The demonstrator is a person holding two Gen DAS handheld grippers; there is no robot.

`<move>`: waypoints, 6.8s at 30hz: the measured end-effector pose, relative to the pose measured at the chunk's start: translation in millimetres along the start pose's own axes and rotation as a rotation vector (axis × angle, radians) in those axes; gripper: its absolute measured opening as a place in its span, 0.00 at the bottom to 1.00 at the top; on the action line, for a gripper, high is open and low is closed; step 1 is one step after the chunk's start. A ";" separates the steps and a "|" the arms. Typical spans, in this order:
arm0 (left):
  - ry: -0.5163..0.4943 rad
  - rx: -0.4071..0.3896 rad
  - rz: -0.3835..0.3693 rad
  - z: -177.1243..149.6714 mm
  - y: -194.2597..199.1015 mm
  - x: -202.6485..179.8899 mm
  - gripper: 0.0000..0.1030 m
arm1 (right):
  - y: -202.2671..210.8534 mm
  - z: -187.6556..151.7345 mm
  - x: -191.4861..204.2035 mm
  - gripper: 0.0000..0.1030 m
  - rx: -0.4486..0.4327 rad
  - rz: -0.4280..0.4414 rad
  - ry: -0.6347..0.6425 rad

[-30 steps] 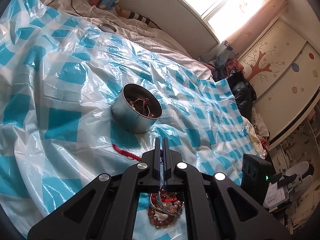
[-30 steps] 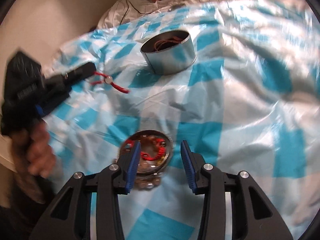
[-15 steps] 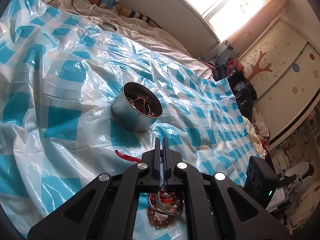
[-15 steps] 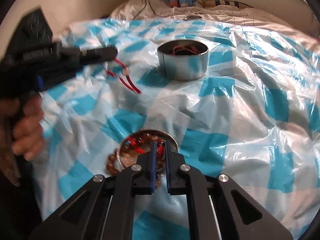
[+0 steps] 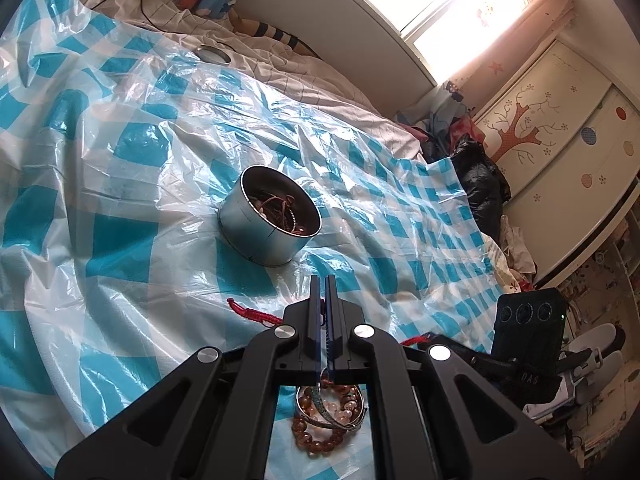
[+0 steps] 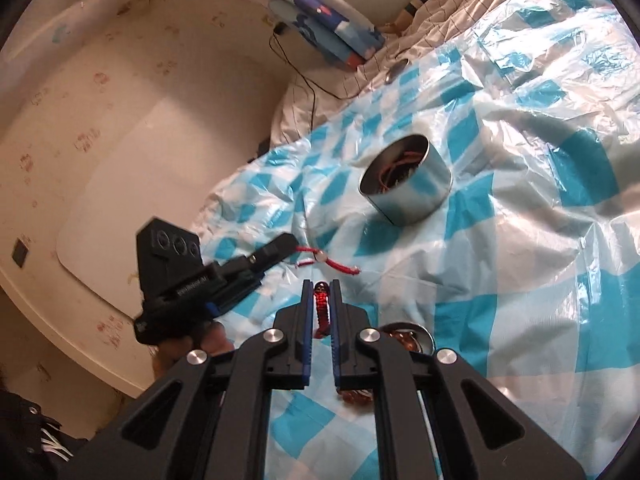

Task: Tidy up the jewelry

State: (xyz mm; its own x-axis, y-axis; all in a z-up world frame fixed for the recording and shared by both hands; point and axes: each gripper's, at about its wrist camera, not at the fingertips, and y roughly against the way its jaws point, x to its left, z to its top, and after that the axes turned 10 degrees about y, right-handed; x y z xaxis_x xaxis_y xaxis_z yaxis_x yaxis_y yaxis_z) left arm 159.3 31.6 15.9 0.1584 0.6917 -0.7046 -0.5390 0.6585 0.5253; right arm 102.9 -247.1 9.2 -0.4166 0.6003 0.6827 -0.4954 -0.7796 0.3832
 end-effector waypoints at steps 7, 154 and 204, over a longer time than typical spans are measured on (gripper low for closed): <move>0.004 -0.010 -0.037 1.3 3.5 -2.5 0.02 | 12.2 13.1 -6.3 0.08 -0.073 0.016 -0.034; -0.182 0.280 0.228 -55.3 -53.9 -23.3 0.47 | -14.2 -22.4 -38.5 0.48 0.200 -0.169 -0.228; 0.017 0.151 0.122 -18.4 -12.9 11.5 0.04 | -83.3 -41.3 31.5 0.62 0.394 -0.481 0.370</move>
State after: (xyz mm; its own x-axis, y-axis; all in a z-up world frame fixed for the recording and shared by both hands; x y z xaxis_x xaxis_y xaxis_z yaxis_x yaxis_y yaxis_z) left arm 152.8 25.6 -7.7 0.0848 0.7649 -0.6385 -0.4226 0.6079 0.6722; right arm 99.6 -155.8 -26.9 -0.4870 0.8598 0.1536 -0.4061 -0.3786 0.8317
